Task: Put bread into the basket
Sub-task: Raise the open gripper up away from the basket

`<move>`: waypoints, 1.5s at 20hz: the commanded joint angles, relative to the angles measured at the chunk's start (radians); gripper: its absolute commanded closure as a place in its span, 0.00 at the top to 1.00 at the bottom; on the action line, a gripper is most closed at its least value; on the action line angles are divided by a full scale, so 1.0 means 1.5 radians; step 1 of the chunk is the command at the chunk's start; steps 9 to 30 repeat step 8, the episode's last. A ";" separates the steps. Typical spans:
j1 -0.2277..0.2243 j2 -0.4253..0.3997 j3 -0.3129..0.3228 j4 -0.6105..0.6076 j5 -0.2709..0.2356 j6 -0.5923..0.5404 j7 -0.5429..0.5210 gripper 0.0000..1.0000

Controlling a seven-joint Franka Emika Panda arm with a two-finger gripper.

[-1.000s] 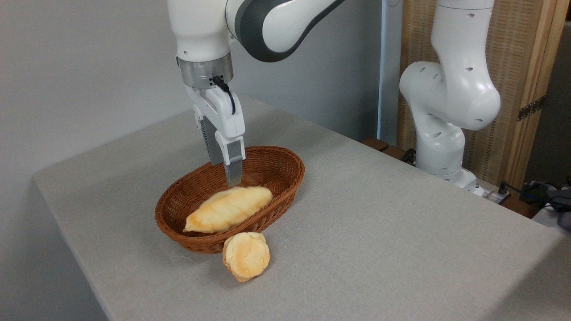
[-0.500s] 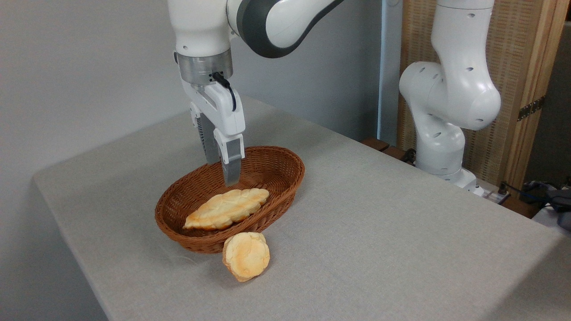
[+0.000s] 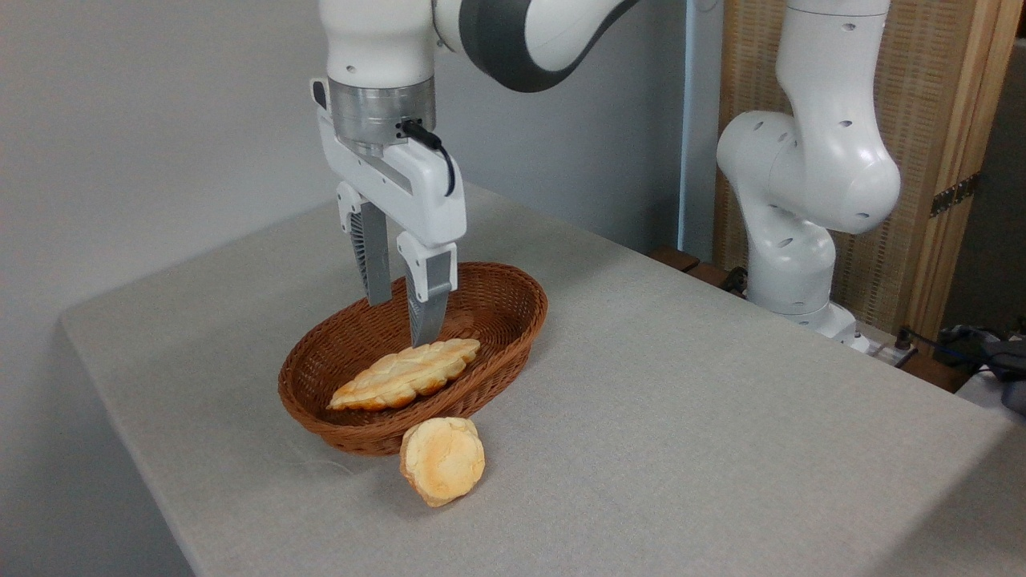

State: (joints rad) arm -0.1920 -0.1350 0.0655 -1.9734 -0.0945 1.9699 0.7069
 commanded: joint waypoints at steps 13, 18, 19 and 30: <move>-0.005 -0.004 0.054 0.009 0.000 -0.012 0.004 1.00; -0.005 -0.004 0.054 0.009 0.000 -0.012 0.004 1.00; -0.005 -0.004 0.054 0.009 0.000 -0.012 0.004 1.00; -0.005 -0.004 0.054 0.009 0.000 -0.012 0.004 1.00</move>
